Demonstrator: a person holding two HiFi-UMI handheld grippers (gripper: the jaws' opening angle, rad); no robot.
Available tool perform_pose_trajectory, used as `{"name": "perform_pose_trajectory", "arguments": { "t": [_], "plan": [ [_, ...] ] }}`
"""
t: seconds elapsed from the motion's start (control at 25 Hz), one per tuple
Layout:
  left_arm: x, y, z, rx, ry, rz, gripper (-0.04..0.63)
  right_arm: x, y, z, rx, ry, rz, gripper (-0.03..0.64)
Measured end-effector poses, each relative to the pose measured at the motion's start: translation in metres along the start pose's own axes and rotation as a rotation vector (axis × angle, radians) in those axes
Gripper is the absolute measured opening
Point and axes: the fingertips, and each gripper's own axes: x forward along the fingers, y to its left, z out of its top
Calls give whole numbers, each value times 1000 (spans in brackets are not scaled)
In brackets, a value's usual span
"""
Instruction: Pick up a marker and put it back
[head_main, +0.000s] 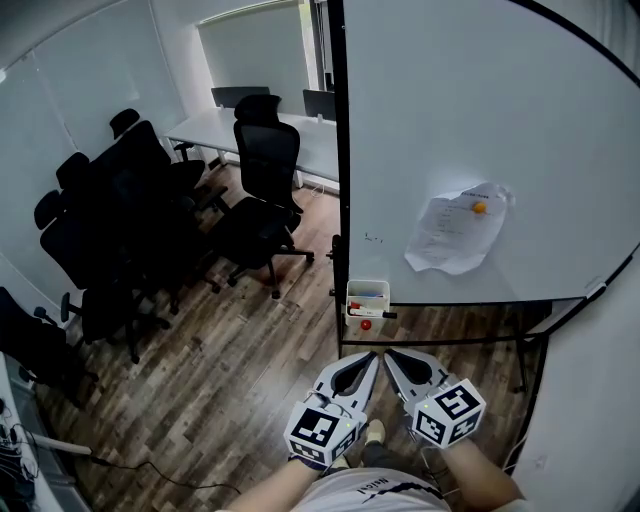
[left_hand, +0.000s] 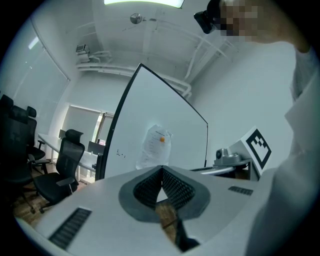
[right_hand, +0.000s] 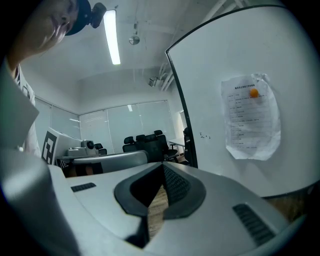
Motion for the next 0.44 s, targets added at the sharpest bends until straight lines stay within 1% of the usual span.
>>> {"name": "perform_pose_trajectory", "arguments": {
  "t": [0.44],
  "plan": [
    [-12, -4, 3, 5, -10, 0, 11, -6, 11, 1, -15, -4, -4, 12]
  ]
}}
